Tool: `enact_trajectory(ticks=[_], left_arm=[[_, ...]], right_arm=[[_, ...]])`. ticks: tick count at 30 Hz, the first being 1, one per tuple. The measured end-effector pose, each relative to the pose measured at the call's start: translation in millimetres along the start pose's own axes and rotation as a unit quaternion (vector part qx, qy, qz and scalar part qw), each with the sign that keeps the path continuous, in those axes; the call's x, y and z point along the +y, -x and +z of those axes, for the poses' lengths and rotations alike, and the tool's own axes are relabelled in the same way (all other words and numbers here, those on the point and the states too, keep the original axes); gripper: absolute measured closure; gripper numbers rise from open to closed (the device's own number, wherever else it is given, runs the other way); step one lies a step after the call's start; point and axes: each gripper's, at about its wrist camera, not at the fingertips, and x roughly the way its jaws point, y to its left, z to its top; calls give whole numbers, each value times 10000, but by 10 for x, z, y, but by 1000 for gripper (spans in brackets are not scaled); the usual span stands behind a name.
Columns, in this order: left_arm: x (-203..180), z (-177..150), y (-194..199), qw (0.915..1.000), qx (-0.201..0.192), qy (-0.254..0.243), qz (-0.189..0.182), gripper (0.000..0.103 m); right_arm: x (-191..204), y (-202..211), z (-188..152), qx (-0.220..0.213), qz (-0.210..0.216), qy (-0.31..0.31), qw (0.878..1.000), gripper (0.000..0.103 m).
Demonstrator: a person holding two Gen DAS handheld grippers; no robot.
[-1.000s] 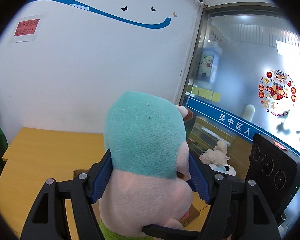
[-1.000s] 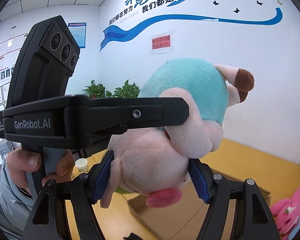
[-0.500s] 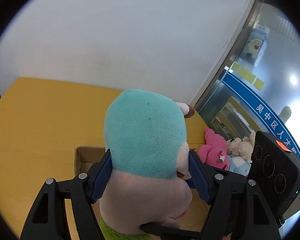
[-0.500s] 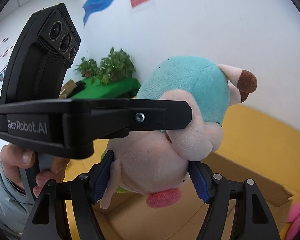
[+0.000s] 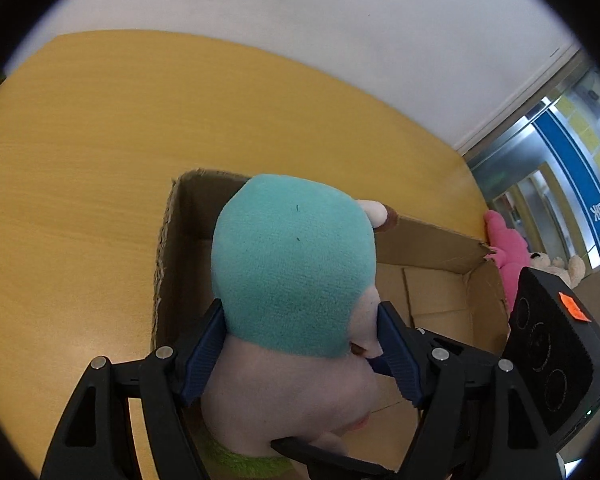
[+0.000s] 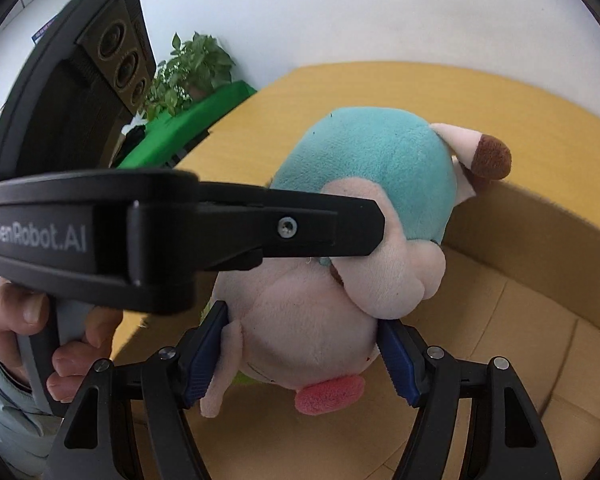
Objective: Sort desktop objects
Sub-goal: 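Lift and carry the pig plush over the cardboard box with the left tool, then open the left tool to drop the pig plush into the box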
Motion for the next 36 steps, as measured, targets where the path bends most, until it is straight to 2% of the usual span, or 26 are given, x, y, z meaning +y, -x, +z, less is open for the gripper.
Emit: enact_trajectory(ticks=[5,8,10,13,14,16,20,22,24,25,26,28,30,31,33,36], left_arm=[[77,32,19,9999,-37,149,33,26],[18,39,112,9996,-151,68,248,24],[-37,67,186,9991,-270,28,337,24],[-127,79,367,9980,-457,-104,420,24],[-137,77,413,9976,-501,-138,467,24],[-179,42,569,9961,-641,-230,565,24],[-298,-160,978,9910,-1075,-480,641,24],[-398,-339,1212,9853,-1354,-702,768,24],[-542,-573,1455,9760,-1684,-1023,926,23],[-606,-690,1562,9708,-1854,-1166,976,23],[-714,-813,1651,9648,-2033,-1314,1031,23],[-874,-1078,1803,9526,-2338,-1603,1109,21],[-1092,-1340,1863,9385,-2646,-1869,1195,20],[-1166,-1419,1867,9343,-2720,-1951,1223,19],[-1258,-1636,1880,9296,-2792,-2035,1284,19],[-1308,-1875,1845,9338,-2754,-1887,1283,19]], right_arm=[[-28,-75,-17,33,233,-64,9997,33],[0,-73,-8,28,333,-26,9994,28],[26,-64,-6,-15,293,-32,9996,22],[68,-13,0,-55,211,-78,9997,21],[89,25,-1,-66,163,-86,9998,21],[153,166,-12,-139,-28,-80,9999,12],[349,735,-134,-543,-251,-7,9982,7],[467,1083,-272,-816,-654,34,9945,1],[640,1462,-420,-1161,-1408,88,9832,0],[423,1694,-445,-1274,-1725,88,9767,0],[499,1880,-580,-1422,-2128,72,9667,0],[514,1880,-735,-1614,-2510,-26,9544,0],[504,2245,-856,-1756,-2718,-85,9462,0],[582,2252,-992,-1817,-2822,-100,9419,0],[729,2332,-1283,-1803,-3120,-102,9328,0],[920,2427,-1663,-1791,-3566,-30,9169,1]])
